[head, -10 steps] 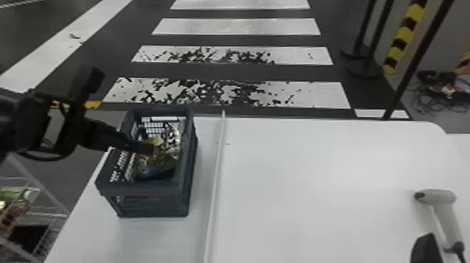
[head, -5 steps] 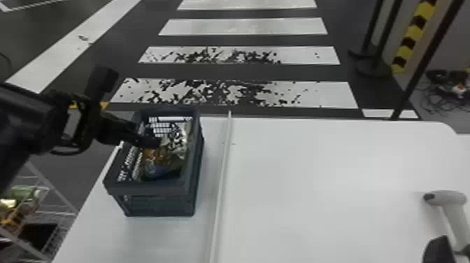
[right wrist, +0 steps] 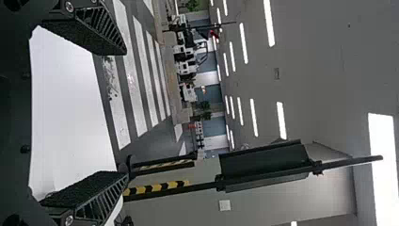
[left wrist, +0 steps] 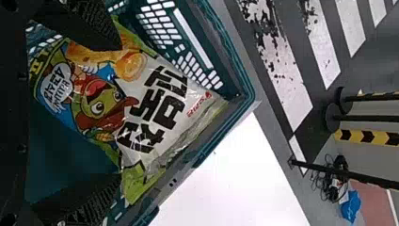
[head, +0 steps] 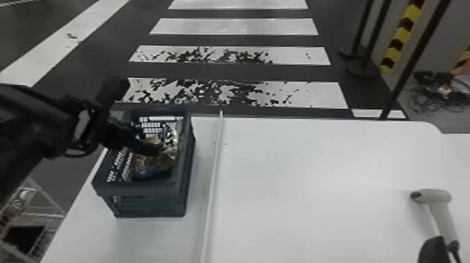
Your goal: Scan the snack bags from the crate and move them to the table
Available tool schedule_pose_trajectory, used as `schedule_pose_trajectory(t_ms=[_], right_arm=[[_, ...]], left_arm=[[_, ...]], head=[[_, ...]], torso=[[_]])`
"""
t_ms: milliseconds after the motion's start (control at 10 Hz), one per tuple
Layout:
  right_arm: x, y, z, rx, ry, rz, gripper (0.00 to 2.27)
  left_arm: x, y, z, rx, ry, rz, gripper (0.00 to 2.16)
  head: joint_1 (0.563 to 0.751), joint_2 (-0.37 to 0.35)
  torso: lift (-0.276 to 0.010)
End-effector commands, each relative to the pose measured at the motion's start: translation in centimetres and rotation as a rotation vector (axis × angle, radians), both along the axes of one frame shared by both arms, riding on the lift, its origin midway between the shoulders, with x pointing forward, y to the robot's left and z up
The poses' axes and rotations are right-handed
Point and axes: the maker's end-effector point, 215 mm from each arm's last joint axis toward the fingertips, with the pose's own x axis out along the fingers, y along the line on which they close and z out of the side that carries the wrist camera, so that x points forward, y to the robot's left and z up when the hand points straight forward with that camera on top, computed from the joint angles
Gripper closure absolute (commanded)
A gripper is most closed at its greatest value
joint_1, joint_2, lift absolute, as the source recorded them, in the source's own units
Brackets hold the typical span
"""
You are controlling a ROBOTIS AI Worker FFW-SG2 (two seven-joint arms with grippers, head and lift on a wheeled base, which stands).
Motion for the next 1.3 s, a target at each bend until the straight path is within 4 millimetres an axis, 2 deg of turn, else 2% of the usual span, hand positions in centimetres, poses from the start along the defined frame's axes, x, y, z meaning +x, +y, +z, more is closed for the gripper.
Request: schedule_pose_trajectory(t_ms=[0,300,400,800,1200], right_arm=[[-0.1,0.0,-0.1,0.0,0.003,0.0,0.08],[-0.5,-0.4,0.3,-0.006,-0.009,-0.008,0.08],[-0.5,-0.4,0.2,-0.006,-0.008,-0.008,0.08],[-0.5,-0.4,0.2,-0.008,-0.008,-0.007,0.08],[-0.8,-0.7,0.1,-0.016,-0.006,-0.011,0.08]], left_arm=[[0.6,-1.1,-0.9,0.004,-0.013,-0.03,0.03],[0.5,-2.6,-2.9,0.023,-0.013,-0.079,0.03],[0.3,-2.6,-3.7,0.033,-0.007,-0.088,0.03],[0.6,-1.0,-4.3,0.048,-0.026,-0.088,0.03],[0.4,-2.7,-6.1,0.033,-0.041,-0.129,0.06]], head=[[0.695,0.05],[0.695,0.025],[0.695,0.016],[0.695,0.021],[0.695,0.017]], torso=[[-0.095],[-0.095],[-0.095],[-0.095],[-0.095]])
